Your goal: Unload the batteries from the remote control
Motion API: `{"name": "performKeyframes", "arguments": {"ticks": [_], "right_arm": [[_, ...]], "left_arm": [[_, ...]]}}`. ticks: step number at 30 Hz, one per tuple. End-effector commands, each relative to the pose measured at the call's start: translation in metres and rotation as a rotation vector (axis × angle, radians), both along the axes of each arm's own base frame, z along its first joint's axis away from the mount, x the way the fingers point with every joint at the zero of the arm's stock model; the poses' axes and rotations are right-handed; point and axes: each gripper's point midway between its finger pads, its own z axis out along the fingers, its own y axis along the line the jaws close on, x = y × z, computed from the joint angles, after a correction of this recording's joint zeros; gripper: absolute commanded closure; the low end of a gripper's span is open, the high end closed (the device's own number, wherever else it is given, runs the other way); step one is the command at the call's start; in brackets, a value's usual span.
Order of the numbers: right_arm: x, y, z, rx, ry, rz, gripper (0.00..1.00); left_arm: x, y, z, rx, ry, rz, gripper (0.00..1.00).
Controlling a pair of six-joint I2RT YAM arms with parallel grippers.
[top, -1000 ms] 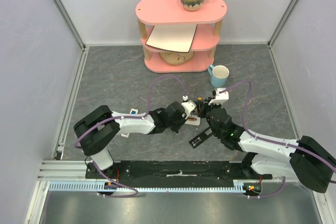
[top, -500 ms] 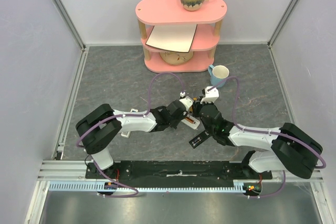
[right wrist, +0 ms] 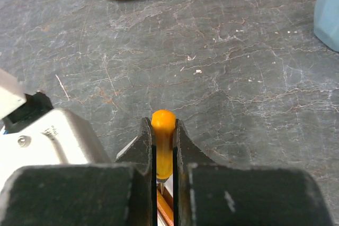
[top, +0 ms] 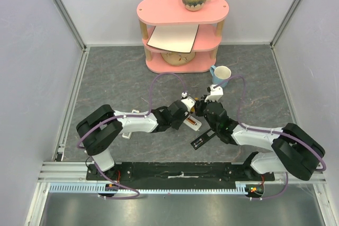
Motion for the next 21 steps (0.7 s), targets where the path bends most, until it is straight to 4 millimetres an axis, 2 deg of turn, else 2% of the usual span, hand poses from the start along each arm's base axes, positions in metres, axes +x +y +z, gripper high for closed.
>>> {"name": "performKeyframes", "arguments": {"ticks": [1,3,5,11,21], "right_arm": [[-0.006,0.005,-0.01,0.086,0.074,0.081,1.0],[-0.01,0.006,-0.016,0.118,0.111,0.114,1.0],[-0.008,-0.001,-0.023,0.124,0.139,0.109,1.0],[-0.007,-0.013,-0.037,0.051,0.198,0.09,1.0],[-0.01,-0.021,-0.026,-0.062,0.174,0.096,1.0]], "left_arm": [[-0.003,-0.002,-0.004,-0.017,0.05,0.002,0.51],[-0.002,-0.001,-0.004,-0.026,0.057,0.005,0.36],[-0.004,-0.003,-0.002,-0.045,0.067,-0.008,0.3],[-0.009,-0.008,-0.004,-0.079,0.109,-0.043,0.3],[-0.01,-0.012,-0.004,-0.114,0.148,-0.056,0.29]]}}
